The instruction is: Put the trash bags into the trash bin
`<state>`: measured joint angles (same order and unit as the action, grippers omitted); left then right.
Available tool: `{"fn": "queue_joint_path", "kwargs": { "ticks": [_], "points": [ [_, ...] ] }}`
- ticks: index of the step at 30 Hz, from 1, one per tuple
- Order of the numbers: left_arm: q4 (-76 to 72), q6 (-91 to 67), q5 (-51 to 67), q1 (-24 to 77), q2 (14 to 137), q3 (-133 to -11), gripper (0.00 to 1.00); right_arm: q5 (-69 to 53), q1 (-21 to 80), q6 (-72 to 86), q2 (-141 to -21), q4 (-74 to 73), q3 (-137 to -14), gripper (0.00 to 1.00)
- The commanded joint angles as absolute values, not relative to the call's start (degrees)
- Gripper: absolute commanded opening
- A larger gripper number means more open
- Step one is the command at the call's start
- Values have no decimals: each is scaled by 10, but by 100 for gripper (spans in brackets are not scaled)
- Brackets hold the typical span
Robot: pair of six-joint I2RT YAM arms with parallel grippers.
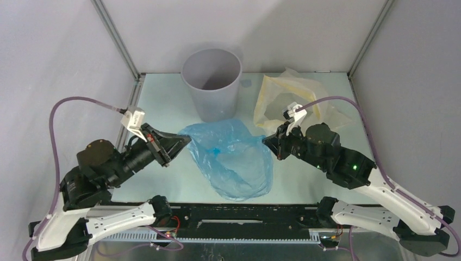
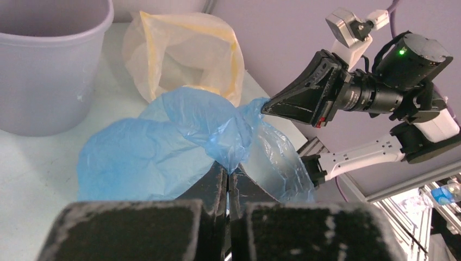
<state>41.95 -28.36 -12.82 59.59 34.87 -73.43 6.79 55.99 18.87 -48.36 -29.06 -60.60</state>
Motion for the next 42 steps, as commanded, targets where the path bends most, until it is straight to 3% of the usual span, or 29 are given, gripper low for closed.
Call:
{"fn": "queue_joint_path", "kwargs": {
  "ticks": [1,12,23,30,42],
  "points": [
    [447,-263,-161,594,384,-773,0,87,553,160,-495,-304,-655,0],
    [429,-210,-204,527,441,-820,0,107,517,134,-522,-293,-714,0],
    [395,-140,-166,472,551,-1011,0,115,500,105,-599,-196,-842,0],
    [348,-82,-229,424,633,-1128,0,135,479,80,-657,-77,-893,0],
    [228,-175,-33,227,734,-1216,0,127,422,60,-816,-7,-1104,0]
  ]
}}
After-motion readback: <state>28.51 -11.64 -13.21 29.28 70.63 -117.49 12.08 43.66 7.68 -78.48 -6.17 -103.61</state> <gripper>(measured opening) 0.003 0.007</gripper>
